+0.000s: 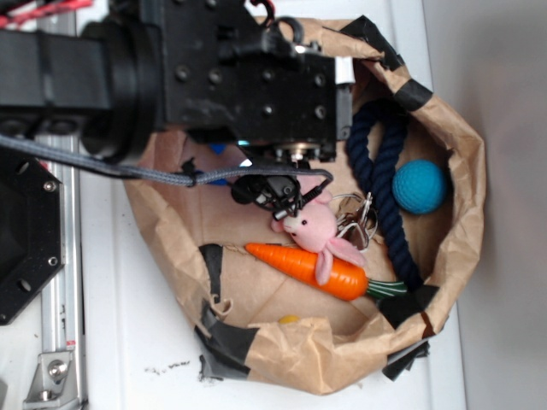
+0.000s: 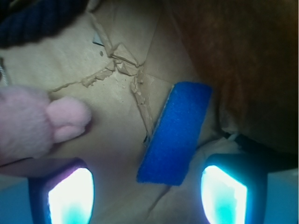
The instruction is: Grab the blue sponge.
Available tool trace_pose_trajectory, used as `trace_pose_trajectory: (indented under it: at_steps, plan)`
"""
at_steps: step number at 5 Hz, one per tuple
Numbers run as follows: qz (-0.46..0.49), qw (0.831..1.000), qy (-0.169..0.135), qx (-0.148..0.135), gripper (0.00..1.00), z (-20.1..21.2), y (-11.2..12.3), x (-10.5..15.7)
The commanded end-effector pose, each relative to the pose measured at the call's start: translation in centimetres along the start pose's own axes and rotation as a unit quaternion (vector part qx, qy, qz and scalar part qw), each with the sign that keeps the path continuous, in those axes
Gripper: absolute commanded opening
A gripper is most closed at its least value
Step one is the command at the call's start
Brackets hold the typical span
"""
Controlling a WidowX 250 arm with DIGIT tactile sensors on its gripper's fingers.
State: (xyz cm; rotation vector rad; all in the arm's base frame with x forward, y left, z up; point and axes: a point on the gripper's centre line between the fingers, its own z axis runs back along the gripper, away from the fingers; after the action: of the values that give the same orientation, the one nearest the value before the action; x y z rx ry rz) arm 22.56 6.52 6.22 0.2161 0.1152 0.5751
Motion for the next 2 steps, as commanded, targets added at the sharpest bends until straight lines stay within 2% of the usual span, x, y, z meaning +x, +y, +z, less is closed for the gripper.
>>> trace_pose_trajectory:
  at_steps: [1,2]
  plan:
    - [0.008,0.999,-0.024,-0.044,1.0,-3.1,2.4,-0.1]
    - [0.001,0.998,-0.02,-0.055,1.0,-2.9,3.8,-1.0]
